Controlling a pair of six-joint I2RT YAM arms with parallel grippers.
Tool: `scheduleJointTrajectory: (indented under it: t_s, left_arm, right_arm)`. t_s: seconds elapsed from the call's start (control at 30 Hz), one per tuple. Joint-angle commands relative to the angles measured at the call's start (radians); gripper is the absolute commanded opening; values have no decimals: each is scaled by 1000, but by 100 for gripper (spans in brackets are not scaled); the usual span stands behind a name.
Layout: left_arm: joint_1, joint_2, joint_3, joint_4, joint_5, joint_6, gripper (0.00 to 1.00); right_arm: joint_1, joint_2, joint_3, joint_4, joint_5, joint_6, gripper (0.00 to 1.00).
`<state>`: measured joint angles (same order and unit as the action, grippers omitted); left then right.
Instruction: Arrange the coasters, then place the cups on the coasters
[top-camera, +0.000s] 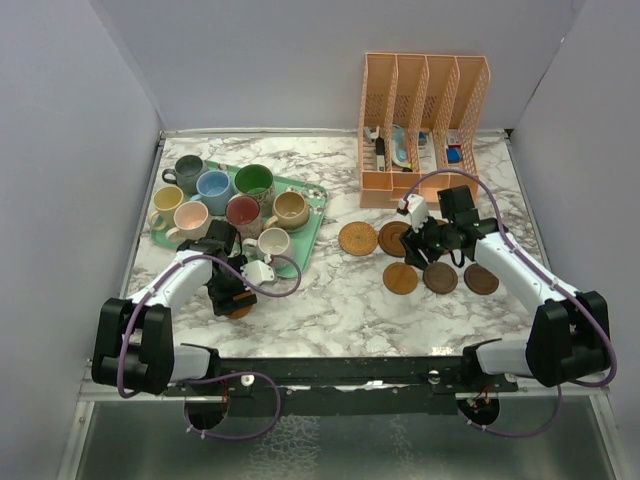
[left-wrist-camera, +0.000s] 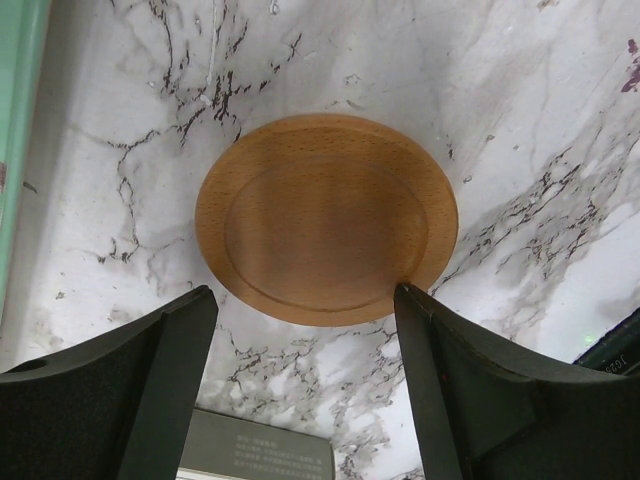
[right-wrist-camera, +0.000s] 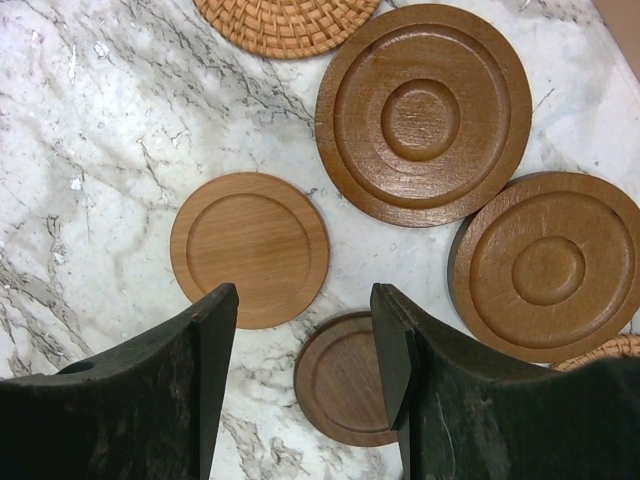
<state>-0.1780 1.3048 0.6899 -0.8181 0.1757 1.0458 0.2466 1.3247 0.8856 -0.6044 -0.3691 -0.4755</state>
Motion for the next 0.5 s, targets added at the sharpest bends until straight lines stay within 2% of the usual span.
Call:
scheduleJointTrajectory:
  t_s: [0.0,0.27,0.47]
  left_arm:
    - [5,7,-54,34,36,45,76]
    - [-3,18,-64,35,134,35,80]
    - [-56,13,-73,34,191,21,80]
  right_arm:
    - [-6,-25,-16,25,-17,6,57]
    - [-10,-32,-26,25,-13,5,56]
    - [-13,-24,-27,23,-14,2,56]
